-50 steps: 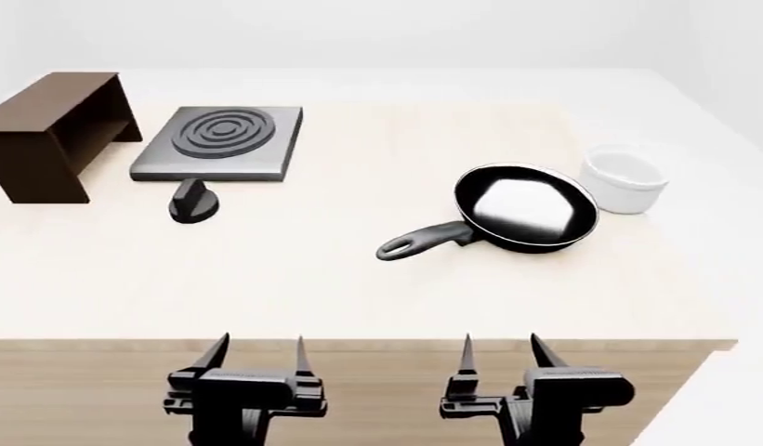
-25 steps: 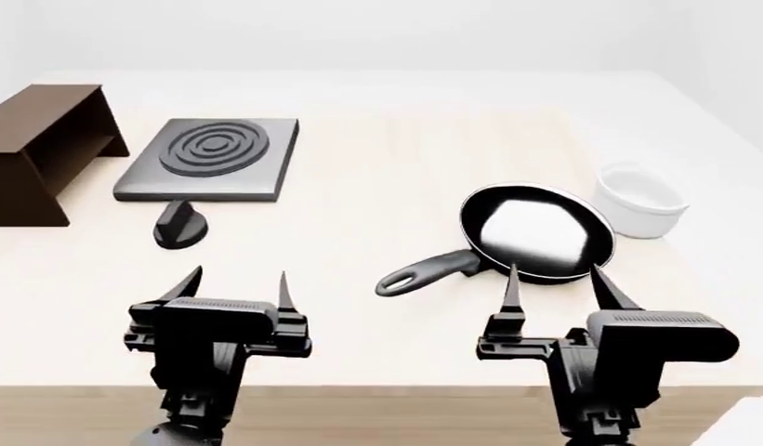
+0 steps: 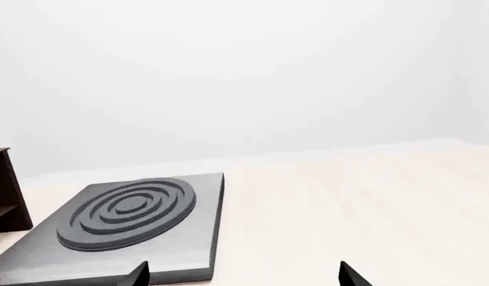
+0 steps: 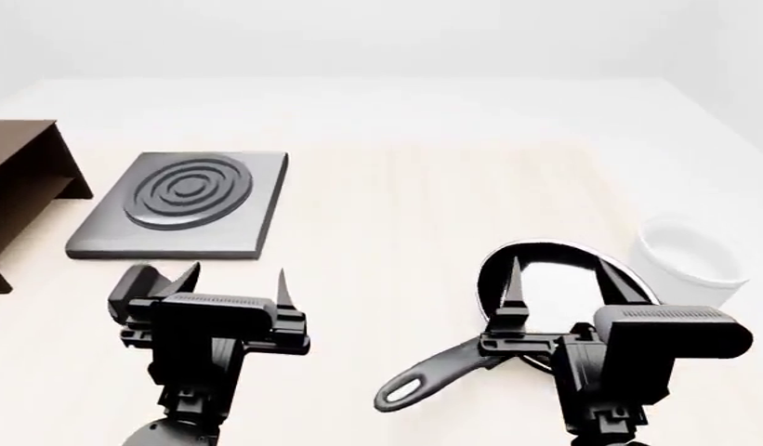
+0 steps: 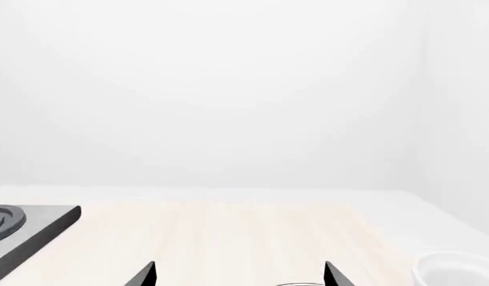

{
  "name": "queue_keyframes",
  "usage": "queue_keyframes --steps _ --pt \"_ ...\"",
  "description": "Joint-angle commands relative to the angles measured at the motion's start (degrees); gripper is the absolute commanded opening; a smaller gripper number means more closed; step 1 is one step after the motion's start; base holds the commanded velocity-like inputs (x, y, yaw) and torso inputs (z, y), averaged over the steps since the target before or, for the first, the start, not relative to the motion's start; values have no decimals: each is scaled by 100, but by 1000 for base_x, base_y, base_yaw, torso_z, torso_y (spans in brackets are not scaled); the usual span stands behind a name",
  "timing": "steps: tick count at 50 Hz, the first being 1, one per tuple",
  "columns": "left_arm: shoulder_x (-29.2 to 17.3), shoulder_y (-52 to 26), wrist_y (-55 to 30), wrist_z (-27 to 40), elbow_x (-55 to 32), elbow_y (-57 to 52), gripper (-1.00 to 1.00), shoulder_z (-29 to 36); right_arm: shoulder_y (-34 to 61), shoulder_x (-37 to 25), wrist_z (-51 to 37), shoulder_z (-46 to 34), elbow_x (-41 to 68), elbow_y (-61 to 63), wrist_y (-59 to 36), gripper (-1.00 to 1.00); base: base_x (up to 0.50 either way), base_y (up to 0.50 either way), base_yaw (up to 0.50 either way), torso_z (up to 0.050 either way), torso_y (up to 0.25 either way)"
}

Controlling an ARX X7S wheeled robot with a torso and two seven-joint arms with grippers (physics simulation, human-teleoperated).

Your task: Put the frying pan on top of the cabinet.

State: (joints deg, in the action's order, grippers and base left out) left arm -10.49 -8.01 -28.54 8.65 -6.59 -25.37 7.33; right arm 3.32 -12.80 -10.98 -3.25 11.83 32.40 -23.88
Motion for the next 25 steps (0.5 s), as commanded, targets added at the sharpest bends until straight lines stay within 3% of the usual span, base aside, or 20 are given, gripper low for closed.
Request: queue_keyframes --steps 1,11,19,23,25 --pt "-34 26 48 30 -36 57 100 27 -18 -37 -34 -37 64 -51 56 100 500 0 0 0 0" --pt "-72 22 76 60 -56 92 100 41 -53 -50 -25 -20 142 -122 267 100 482 0 0 0 2" --pt "-335 4 -346 -413 -377 -274 100 259 10 -105 -176 -93 -13 -130 116 100 0 0 0 0 0" --pt "-747 -196 -1734 -1081 -1080 -1008 100 551 61 -135 -207 -88 -13 -133 28 100 0 0 0 0 0" --pt "-1071 -367 -2373 -1378 -1163 -1363 100 1080 89 -149 -222 -106 -27 -137 -17 100 0 0 0 0 0"
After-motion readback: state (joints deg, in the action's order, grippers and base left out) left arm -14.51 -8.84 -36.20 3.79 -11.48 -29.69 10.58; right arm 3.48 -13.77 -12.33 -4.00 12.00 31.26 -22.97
